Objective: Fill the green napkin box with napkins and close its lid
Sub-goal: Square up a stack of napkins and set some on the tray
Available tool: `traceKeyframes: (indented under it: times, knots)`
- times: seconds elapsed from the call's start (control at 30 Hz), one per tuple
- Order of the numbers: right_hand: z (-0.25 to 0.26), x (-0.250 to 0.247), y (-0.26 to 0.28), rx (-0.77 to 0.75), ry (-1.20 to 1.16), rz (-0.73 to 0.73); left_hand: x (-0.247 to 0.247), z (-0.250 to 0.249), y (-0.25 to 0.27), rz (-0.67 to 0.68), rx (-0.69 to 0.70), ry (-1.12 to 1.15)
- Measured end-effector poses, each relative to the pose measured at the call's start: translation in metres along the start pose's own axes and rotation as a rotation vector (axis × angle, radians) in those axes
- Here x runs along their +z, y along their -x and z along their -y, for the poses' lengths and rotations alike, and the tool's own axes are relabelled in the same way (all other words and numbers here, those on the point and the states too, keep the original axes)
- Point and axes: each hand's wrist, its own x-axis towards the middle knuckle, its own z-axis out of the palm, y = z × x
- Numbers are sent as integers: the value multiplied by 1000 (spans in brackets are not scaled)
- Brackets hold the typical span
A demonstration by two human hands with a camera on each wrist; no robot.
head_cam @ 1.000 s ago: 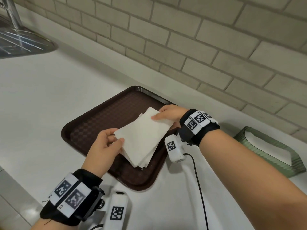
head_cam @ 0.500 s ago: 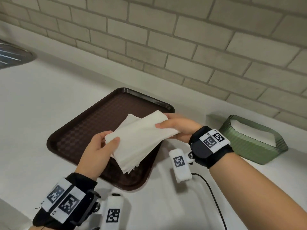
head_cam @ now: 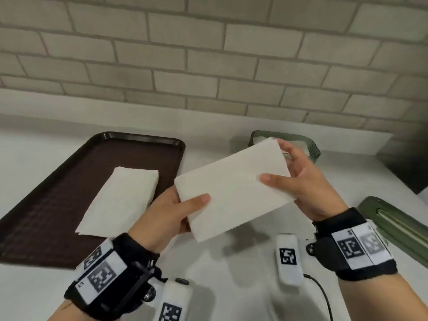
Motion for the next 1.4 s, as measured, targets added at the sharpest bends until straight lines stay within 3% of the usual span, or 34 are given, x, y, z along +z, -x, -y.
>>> traceKeyframes:
  times: [0.17,0.4,0.7,0.97,1.4]
  knots:
    - [1,-48,44,-32,117,-150,39,-2,-15,74,95,-170]
    - [-22,-91,72,142,318,-154,70,24,-27,-35,247,-647]
    - [-57,-91,57,172,530,-103,78,47,-24,-129,137,-723]
    - [-66,-99,53,263,516,-24,80,50,-18,-222,-26,-670]
    - [-69,-117,48,223,476,75,100,51,-15,-280,44,-675]
